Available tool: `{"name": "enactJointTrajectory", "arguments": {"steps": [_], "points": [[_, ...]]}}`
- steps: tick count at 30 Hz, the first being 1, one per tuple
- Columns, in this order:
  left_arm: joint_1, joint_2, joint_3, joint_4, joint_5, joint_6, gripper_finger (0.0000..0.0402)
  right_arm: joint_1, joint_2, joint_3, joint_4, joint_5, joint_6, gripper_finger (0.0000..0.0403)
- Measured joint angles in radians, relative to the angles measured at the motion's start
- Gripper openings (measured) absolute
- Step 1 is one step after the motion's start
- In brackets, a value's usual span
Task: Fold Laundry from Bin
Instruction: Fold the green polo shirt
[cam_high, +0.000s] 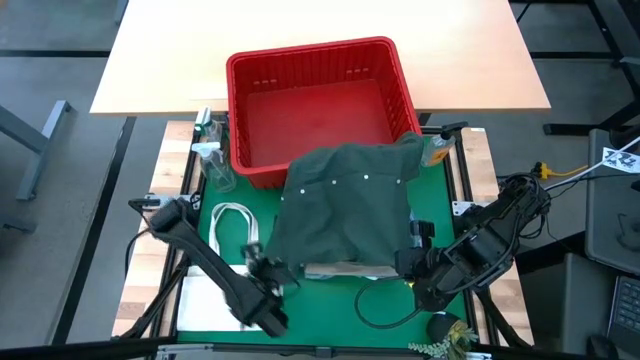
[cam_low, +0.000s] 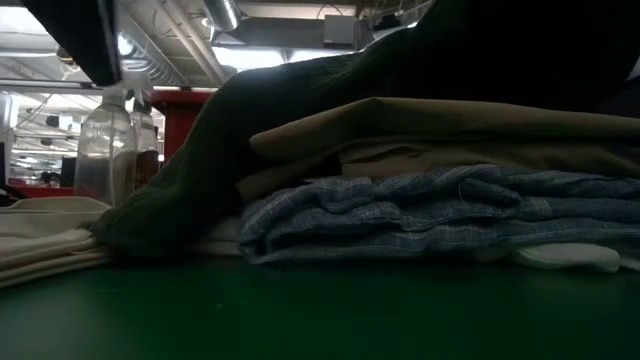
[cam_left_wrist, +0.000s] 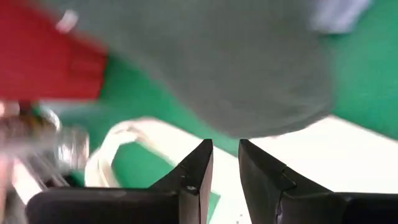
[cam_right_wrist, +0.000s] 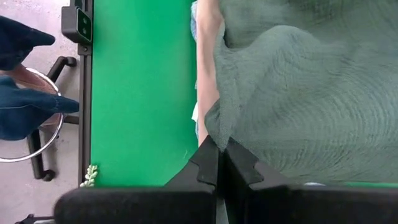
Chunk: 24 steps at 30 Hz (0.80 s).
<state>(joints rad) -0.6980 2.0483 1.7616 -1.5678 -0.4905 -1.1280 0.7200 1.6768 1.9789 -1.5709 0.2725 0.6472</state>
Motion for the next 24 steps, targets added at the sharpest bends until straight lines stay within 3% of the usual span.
{"name": "enactJointTrajectory", "arguments": {"steps": [5, 8, 12, 19, 24], "points": [[-0.027, -0.164, -0.280, 0.246, 0.016, -0.261, 0.0064, 0.000, 0.000, 0.000, 0.000, -0.005, 0.001, 0.0005], [-0.021, -0.188, -0.358, 0.392, 0.013, -0.320, 0.0063, 0.000, 0.000, 0.000, 0.000, -0.004, 0.002, 0.0005], [0.005, -0.182, -0.406, 0.550, 0.039, -0.288, 0.0076, 0.000, 0.000, 0.000, 0.000, -0.004, 0.002, 0.0005], [0.065, -0.182, -0.479, 0.848, 0.123, -0.179, 0.0135, 0.000, 0.000, 0.000, 0.000, -0.005, 0.002, 0.0005], [0.082, -0.181, -0.513, 0.920, 0.126, -0.119, 0.0174, 0.000, 0.000, 0.000, 0.000, -0.005, 0.002, 0.0005]]}}
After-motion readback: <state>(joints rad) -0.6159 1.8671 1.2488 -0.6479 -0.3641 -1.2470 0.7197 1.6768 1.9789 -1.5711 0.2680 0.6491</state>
